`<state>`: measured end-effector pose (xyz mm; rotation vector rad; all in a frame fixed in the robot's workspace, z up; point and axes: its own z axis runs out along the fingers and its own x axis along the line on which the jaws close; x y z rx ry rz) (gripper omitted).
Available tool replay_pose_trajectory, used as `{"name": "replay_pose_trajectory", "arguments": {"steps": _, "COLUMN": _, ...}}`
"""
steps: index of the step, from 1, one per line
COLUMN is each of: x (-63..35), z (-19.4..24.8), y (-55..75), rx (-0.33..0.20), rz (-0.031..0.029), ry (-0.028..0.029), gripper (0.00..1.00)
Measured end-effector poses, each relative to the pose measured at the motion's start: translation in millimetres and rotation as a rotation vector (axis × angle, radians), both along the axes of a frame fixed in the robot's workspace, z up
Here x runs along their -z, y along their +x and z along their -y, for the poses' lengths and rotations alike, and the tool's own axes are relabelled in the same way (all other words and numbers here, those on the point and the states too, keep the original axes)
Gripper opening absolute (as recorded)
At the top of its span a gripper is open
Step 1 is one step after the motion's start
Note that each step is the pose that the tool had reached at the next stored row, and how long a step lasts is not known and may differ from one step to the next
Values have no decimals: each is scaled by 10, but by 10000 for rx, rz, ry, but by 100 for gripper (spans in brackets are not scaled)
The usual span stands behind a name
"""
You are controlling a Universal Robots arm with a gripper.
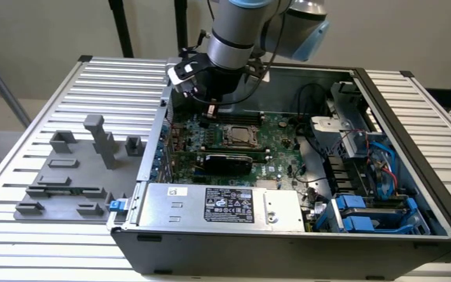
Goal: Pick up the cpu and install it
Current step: 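Install the first cpu locking lever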
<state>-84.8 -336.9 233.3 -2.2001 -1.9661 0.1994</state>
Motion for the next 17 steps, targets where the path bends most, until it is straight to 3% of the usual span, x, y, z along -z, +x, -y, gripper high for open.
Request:
{"name": "replay_pose_trajectory", "arguments": {"steps": 3, "x": 0, "z": 0, "y": 0, "rx": 411, "rz": 1, "ry": 33, "gripper": 11}}
{"name": "replay_pose_trajectory", "arguments": {"steps": 5, "x": 1, "z": 0, "y": 0, "rx": 632, "rz": 0, "ry": 92, "gripper": 11}}
{"name": "replay_pose_trajectory", "arguments": {"steps": 17, "x": -11, "z": 0, "y": -6, "rx": 1543, "rz": -16, "ry": 734, "gripper": 11}}
